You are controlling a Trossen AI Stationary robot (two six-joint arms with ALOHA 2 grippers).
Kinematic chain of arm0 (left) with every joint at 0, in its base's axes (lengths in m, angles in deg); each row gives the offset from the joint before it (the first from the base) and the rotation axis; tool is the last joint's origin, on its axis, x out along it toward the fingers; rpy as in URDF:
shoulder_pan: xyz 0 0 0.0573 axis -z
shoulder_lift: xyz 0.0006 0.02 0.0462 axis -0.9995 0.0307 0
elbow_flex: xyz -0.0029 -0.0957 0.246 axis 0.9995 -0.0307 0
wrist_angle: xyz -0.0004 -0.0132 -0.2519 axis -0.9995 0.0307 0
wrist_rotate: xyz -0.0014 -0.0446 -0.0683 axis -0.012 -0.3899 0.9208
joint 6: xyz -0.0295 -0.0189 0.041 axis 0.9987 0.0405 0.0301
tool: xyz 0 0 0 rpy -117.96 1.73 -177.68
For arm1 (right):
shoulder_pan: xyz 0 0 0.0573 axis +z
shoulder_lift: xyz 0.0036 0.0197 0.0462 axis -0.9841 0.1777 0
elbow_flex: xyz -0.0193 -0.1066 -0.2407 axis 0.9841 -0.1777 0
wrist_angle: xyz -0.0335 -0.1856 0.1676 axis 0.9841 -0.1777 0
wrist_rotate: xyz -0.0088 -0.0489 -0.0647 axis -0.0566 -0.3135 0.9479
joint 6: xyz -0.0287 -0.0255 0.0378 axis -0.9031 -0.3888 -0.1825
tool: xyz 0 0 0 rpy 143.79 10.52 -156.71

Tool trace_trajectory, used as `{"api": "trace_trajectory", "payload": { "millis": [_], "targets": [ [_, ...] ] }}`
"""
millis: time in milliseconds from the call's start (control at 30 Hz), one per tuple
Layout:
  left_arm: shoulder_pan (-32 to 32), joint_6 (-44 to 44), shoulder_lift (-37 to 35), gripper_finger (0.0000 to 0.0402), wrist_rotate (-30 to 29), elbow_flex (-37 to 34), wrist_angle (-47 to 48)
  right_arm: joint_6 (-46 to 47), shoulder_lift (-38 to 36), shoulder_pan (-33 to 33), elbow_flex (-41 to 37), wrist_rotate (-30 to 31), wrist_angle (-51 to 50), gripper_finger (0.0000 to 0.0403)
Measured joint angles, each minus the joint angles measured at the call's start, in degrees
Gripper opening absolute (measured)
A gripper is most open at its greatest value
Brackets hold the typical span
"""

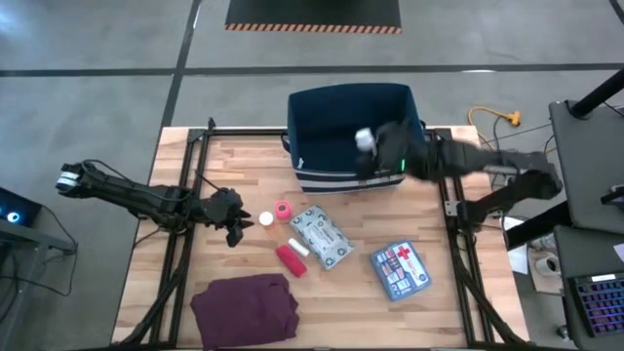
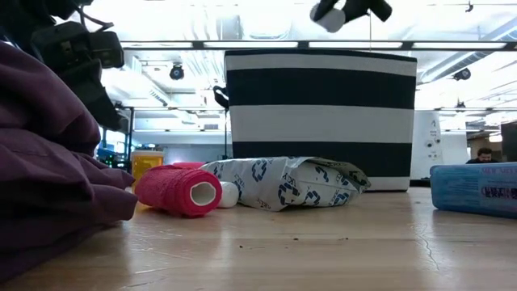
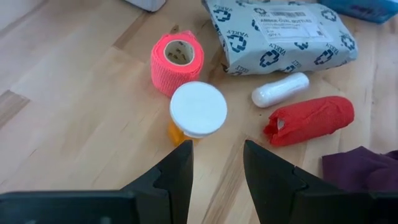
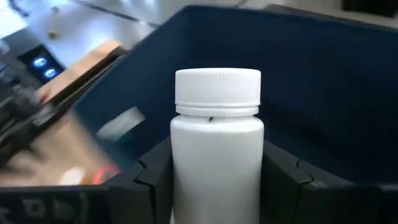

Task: Pick & place medical supplies in basket/bin
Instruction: Put the white pill bottle into the blue bin, then put the blue first aid kit into the blue bin

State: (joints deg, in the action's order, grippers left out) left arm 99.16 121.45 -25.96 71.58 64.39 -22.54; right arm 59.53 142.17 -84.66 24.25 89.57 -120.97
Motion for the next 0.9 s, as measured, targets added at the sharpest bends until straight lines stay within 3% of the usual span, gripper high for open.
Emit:
{"api": "trace_trajectory", "payload": {
  "millis": [200,400,667,833,900],
  "targets": [
    [0.00,-1.00,0.00,0.0123,0.00,0.00,-1.02,-9.39,4.48,-16.21,1.24,-10.75,-0.47,0.0174],
    [-0.02,-0.98,0.00,0.0123,0.00,0.00,-1.02,-13.68,10.33,-21.59,1.91,-15.92,-3.86,0.0231],
    [-0.02,0.04,0.00,0.0123,-1.40,0.00,-1.01,-16.69,14.42,-20.43,1.88,-15.58,-6.92,0.0298],
    [-0.02,0.04,0.00,0.0123,-1.47,0.00,-1.06,-15.92,5.88,-12.29,5.91,-8.12,-10.02,0.0308],
    [-0.02,0.04,0.02,0.0123,-1.47,0.00,-1.47,-14.13,1.09,-9.07,6.11,-8.26,-14.67,0.0308]
  ]
}}
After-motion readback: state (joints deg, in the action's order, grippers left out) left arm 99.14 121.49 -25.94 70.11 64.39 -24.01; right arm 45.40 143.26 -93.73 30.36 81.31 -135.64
